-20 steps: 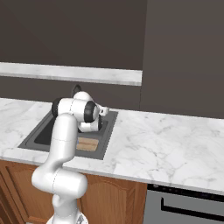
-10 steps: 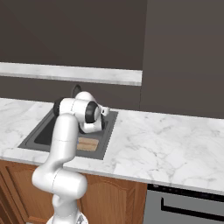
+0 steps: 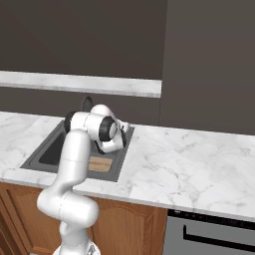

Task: Turn on the sink faucet with hot water and rinse the cutting board for ten seconds, then turn off the faucet. Push the cutting board to reach the water if necessary.

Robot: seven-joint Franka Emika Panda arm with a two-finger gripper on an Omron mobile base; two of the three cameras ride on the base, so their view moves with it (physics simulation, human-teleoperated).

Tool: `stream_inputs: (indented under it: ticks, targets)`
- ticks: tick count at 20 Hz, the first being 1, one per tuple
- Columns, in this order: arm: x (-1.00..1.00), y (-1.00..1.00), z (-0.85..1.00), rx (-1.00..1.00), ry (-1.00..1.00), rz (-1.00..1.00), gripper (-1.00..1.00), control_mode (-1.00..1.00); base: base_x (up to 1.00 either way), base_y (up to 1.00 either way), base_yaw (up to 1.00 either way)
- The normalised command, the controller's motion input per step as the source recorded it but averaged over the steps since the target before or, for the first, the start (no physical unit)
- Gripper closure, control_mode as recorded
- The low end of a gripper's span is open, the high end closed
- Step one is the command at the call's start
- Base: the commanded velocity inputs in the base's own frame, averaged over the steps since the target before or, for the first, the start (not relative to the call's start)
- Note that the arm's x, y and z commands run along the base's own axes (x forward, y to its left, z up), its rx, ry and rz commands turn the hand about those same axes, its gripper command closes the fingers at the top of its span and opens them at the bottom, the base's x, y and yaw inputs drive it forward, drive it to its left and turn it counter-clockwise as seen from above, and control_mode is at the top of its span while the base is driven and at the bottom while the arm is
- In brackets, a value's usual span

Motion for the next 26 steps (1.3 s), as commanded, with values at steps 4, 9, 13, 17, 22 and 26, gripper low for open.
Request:
stream_inputs:
  ticks: [4, 9, 13, 17, 22, 26]
  targets:
    - [-0.04, -0.57, 0.00, 0.01, 0.00, 0.00, -1.00, -1.00, 0.00, 0.00, 0.00]
    - [-0.08, -0.28, 0.05, 0.00, 0.01, 0.00, -1.00, -1.00, 0.00, 0.00, 0.00]
    - [-0.17, -0.14, 0.19, 0.00, 0.04, 0.00, -1.00, -1.00, 0.00, 0.00, 0.00]
    - [-0.17, -0.02, 0.34, 0.00, 0.04, 0.00, -1.00, -1.00, 0.00, 0.00, 0.00]
    - [-0.08, 0.00, 0.47, 0.00, 0.09, 0.00, -1.00, -1.00, 0.00, 0.00, 0.00]
    - [0.00, 0.00, 0.51, 0.00, 0.15, 0.00, -1.00, -1.00, 0.00, 0.00, 0.00]
